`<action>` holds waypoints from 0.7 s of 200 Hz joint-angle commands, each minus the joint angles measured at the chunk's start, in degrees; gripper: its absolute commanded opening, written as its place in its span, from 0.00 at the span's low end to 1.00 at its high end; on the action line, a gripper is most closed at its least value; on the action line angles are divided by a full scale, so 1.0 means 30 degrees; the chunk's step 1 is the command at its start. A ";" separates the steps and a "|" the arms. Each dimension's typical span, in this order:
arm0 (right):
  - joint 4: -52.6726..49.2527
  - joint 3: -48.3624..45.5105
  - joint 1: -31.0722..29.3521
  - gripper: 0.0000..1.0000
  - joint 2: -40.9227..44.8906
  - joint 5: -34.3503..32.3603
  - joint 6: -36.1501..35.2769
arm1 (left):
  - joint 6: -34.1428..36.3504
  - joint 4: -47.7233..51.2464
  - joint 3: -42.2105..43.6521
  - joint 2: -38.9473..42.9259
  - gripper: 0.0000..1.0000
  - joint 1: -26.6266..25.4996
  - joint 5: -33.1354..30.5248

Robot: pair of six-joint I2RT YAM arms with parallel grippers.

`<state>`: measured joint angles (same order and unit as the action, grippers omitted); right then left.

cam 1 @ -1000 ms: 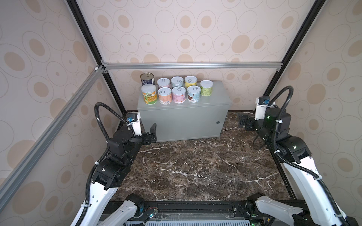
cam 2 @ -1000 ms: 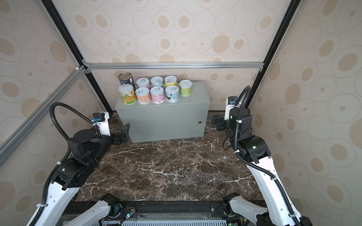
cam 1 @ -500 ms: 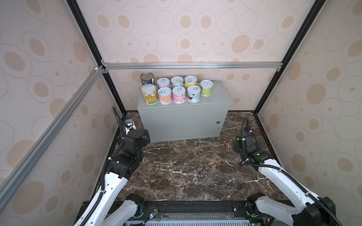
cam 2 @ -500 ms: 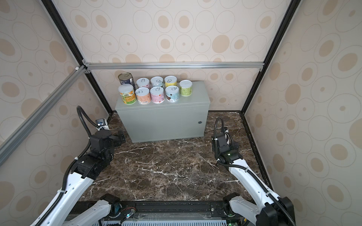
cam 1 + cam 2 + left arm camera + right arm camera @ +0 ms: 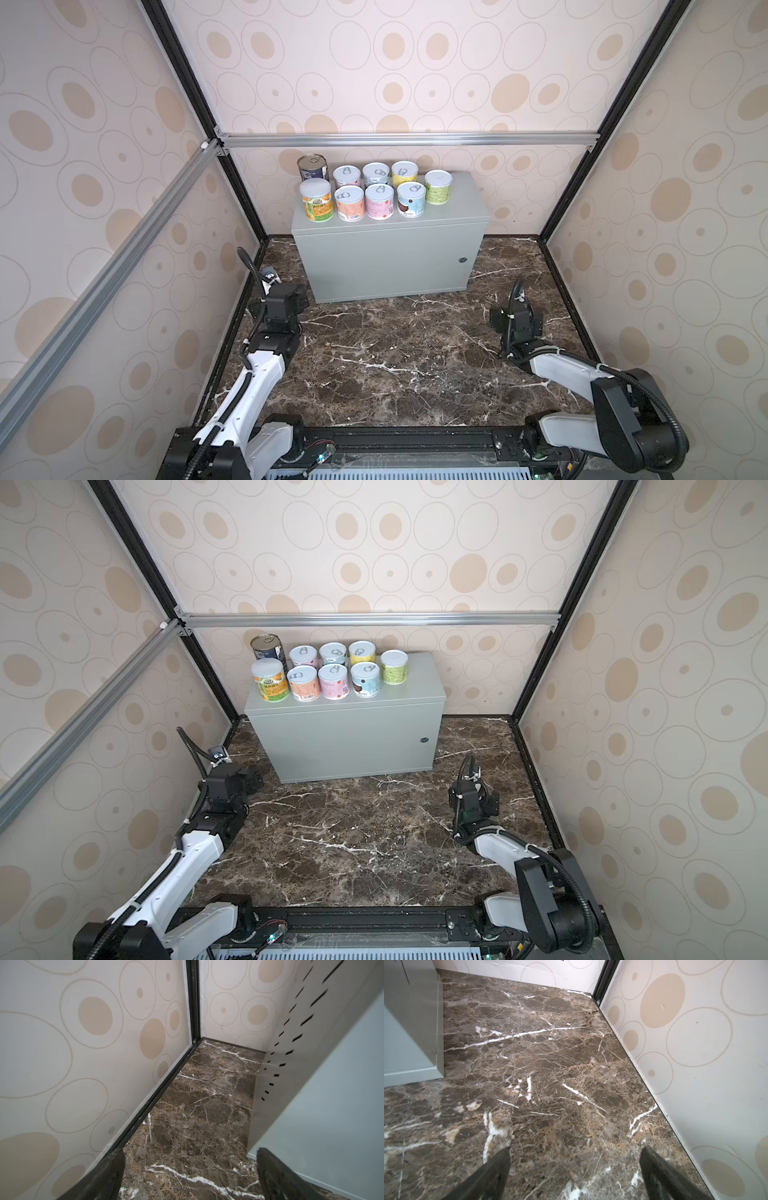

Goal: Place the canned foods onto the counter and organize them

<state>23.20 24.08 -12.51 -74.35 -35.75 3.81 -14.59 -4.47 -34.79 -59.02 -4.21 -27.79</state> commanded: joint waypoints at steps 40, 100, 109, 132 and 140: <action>0.5784 -0.0166 0.0654 1.00 -0.1979 0.1626 -0.1065 | 0.2032 -1.0081 0.3176 -0.4530 0.98 0.0081 -0.1559; 0.8623 -0.0801 0.1000 1.00 -0.3508 0.2449 -0.1272 | 0.3529 -1.7699 0.6044 -0.7077 0.98 0.0084 -0.0985; 0.8452 -0.0545 0.1058 1.00 -0.3727 0.2481 -0.1299 | 0.3961 -1.8911 0.6146 -0.7549 0.98 0.0084 -0.0521; 0.7957 -0.0335 0.1180 1.00 -0.3694 0.2716 -0.1178 | 0.4186 -1.7387 0.4873 -0.8380 0.98 0.0113 -0.0220; 0.7949 -0.0321 0.1211 1.00 -0.3725 0.2745 -0.1163 | 0.4391 -1.7163 0.4685 -0.8548 0.98 0.0096 0.0273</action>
<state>46.81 21.85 -9.50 -85.08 -28.36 0.73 -4.60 -52.77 -17.37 -83.00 -4.16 -29.43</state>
